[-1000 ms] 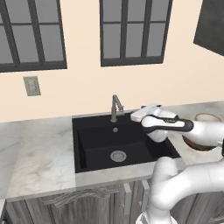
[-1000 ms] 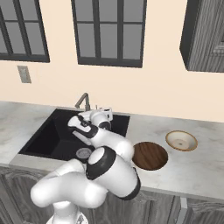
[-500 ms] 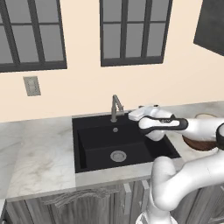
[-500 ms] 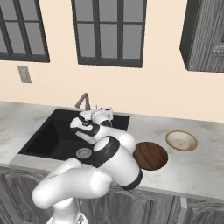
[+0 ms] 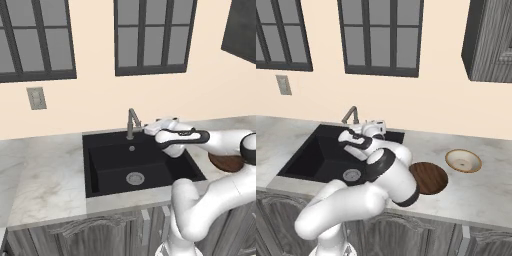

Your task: Rinse each bowl for a few seconds and place them down in the sink or on the counter.

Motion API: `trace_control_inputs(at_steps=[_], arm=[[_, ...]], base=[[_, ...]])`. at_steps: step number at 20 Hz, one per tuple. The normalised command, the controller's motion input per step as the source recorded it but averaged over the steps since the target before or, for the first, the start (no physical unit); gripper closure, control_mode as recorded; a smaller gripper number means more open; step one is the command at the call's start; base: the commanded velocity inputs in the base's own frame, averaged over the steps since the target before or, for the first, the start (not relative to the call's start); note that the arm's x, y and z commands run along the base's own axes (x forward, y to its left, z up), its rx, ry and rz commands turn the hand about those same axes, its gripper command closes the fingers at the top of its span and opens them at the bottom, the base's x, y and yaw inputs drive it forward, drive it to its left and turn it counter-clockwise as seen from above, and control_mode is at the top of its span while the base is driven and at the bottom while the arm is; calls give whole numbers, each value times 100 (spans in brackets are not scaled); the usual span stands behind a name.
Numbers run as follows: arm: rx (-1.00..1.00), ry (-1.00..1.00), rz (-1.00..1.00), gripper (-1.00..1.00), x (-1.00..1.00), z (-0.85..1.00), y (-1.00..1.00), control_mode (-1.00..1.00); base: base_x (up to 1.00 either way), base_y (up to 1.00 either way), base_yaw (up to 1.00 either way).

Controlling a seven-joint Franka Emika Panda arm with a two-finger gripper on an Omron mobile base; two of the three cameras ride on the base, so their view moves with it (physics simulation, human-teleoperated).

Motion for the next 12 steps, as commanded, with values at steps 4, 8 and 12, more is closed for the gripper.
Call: trace_control_inputs(at_steps=[4,8,12], arm=[[2,0,0,-100,32,-9,0,-100],[2,1,0,-100,25,-19,0,-100],[2,0,0,-100,24,-21,0,-100]], base=[[0,0,0],[0,0,0],[0,0,0]])
